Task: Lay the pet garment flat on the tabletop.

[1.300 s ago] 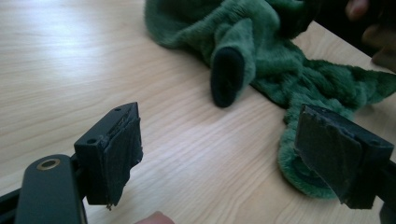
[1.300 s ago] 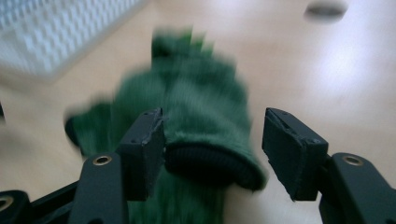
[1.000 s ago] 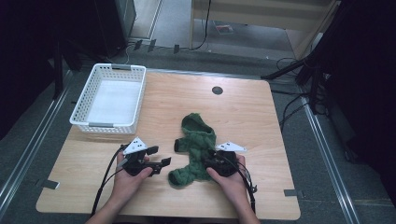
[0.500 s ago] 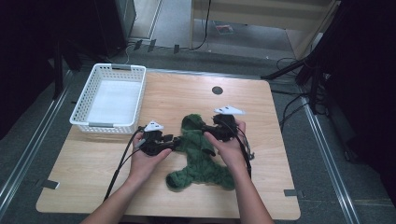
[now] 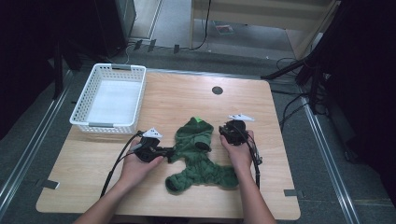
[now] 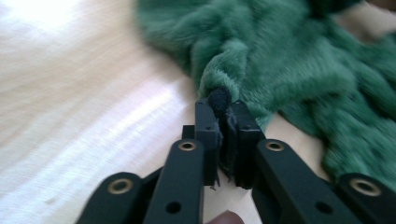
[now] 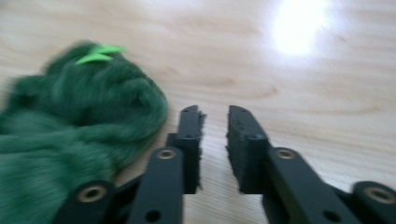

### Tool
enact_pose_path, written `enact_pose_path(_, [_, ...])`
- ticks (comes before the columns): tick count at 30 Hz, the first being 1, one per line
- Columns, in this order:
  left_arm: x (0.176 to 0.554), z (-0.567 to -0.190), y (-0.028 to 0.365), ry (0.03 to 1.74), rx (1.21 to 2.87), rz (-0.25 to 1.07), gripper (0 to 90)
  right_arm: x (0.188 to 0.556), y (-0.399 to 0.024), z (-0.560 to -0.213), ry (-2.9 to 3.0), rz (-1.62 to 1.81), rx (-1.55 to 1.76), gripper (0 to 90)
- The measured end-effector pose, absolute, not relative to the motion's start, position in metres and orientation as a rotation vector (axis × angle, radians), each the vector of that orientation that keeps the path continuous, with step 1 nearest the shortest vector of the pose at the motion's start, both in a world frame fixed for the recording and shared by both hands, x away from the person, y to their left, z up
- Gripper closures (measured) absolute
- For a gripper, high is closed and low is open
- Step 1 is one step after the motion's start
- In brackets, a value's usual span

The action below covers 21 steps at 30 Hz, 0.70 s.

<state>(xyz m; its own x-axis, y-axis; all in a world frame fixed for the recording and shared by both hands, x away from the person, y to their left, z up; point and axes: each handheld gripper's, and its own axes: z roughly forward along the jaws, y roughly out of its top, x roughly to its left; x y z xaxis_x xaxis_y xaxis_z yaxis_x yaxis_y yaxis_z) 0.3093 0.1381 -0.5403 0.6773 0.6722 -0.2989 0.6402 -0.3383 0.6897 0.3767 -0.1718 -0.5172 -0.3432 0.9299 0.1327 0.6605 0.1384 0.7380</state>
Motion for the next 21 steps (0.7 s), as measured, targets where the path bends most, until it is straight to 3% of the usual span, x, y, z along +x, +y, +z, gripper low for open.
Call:
enact_pose_path(3, [0.311,-0.531,0.141,1.019,1.989,0.095,51.6,0.372,-0.176,-0.5,2.058,1.164,1.468,67.4])
enact_pose_path(7, [0.329,-0.518,0.139,1.131,1.877,0.137,43.5,0.375,-0.166,-0.479,2.068,1.245,1.403,58.5])
enact_pose_path(8, [0.335,-0.516,0.135,1.158,1.869,0.167,43.0,0.381,-0.153,-0.475,2.098,1.221,1.378,52.2])
enact_pose_path(11, [0.354,-0.516,0.126,1.231,1.854,0.286,43.4,0.389,-0.138,-0.48,2.169,1.14,1.338,47.8])
enact_pose_path(14, [0.376,-0.527,0.116,1.289,1.923,0.269,44.7,0.403,-0.123,-0.502,2.259,0.954,1.326,47.9])
enact_pose_path(16, [0.382,-0.533,0.108,1.285,1.979,0.281,46.5,0.408,-0.121,-0.513,2.284,0.941,1.355,56.2])
enact_pose_path(19, [0.384,-0.537,0.1,1.236,2.036,0.356,62.6,0.408,-0.123,-0.519,2.273,0.999,1.366,75.3])
enact_pose_path(21, [0.388,-0.538,0.098,1.218,2.051,0.359,75.4,0.406,-0.125,-0.52,2.27,1.012,1.357,78.0])
